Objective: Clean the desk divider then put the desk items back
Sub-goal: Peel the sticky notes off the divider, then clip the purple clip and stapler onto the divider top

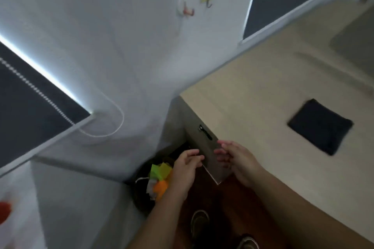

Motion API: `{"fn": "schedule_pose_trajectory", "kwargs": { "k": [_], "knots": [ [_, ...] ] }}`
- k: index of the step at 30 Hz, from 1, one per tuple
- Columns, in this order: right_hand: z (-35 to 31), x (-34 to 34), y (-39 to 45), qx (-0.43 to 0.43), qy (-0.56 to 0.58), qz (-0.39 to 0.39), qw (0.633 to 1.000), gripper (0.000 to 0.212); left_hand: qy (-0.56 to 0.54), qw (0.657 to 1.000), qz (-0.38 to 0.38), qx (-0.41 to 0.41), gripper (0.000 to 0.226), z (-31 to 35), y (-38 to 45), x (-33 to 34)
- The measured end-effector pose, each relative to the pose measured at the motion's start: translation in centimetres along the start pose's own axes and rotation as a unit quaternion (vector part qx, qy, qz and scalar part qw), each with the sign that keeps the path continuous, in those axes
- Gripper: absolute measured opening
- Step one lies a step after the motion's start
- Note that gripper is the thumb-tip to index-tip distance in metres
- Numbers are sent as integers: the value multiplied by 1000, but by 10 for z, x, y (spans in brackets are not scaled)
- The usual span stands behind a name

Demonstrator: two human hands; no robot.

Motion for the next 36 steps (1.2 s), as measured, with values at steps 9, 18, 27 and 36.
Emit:
{"fn": "schedule_pose_trajectory", "kwargs": {
  "k": [9, 18, 27, 36],
  "knots": [
    [-16, -191, -125, -115, 260, 142, 948, 22, 69, 956, -273, 86, 19, 98, -37, 204],
    [67, -371, -279, -207, 418, 289, 836, 21, 98, 864, -474, 137, 18, 114, -173, 407],
    [206, -497, -377, -177, 509, 403, 739, 23, 149, 763, -613, 139, 26, 65, -324, 551],
    [246, -569, -388, -110, 489, 444, 743, 30, 275, 693, -632, 211, 27, -3, -355, 655]
  ]
}}
Point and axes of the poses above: each hand's wrist, its own y-axis towards the middle knuckle, its own x-axis out of the palm, z = x × y, the point moved 9 cm from there along y, towards the middle knuckle, and after that the axes turned 13 degrees about x, right-handed, at the moved point
